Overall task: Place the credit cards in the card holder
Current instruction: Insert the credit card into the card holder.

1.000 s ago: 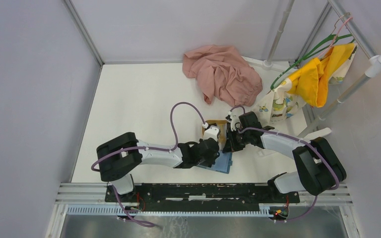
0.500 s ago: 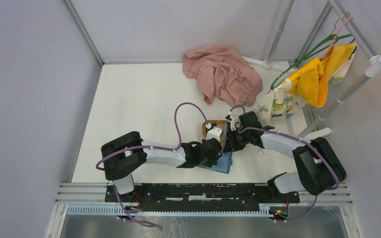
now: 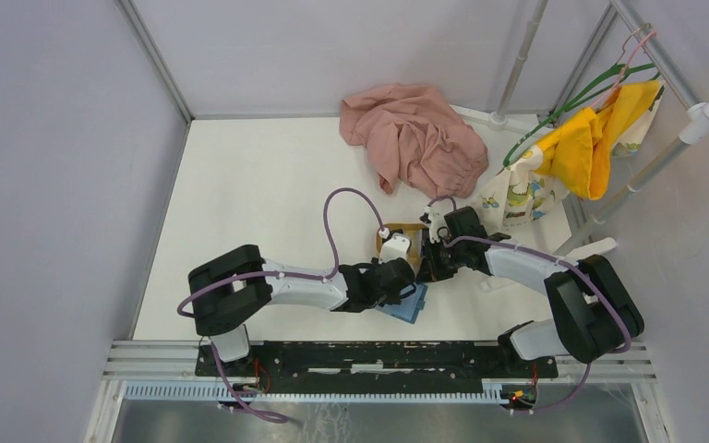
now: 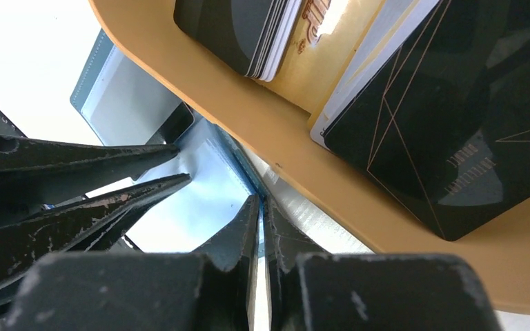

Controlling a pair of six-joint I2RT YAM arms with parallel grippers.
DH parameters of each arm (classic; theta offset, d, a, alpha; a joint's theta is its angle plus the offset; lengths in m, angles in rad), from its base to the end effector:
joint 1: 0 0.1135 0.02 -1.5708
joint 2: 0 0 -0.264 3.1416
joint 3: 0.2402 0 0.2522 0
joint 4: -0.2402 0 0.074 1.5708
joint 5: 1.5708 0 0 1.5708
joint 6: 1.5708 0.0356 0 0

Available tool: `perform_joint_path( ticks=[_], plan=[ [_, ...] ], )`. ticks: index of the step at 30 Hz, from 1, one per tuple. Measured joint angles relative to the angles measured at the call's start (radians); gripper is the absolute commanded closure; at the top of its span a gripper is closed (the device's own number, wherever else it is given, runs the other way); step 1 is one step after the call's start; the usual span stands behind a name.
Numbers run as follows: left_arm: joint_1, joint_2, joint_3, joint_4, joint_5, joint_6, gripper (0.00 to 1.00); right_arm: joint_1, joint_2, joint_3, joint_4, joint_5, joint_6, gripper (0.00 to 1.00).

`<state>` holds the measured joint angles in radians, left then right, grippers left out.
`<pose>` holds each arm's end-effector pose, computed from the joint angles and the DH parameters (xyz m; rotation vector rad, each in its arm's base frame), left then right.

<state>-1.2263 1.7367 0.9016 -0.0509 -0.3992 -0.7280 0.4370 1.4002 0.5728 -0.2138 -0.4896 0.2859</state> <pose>0.1279 -0.3154 0.1498 0.4249 2.3728 -0.4383 0.2089 0.1161 0.1430 -0.3837 2.6616 0.8842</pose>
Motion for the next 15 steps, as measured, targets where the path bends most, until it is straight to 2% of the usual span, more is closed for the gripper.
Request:
perform_joint_path(
  ticks=[8,15],
  plan=[
    [0.0,-0.017,-0.001,-0.034,-0.013,-0.001,0.65,-0.001,0.01,0.025,-0.017,-0.017,-0.05,0.85],
    [0.0,-0.117,-0.066,-0.029,0.017,0.0,0.62,0.0,-0.015,0.065,-0.002,-0.139,-0.253,0.87]
  ],
)
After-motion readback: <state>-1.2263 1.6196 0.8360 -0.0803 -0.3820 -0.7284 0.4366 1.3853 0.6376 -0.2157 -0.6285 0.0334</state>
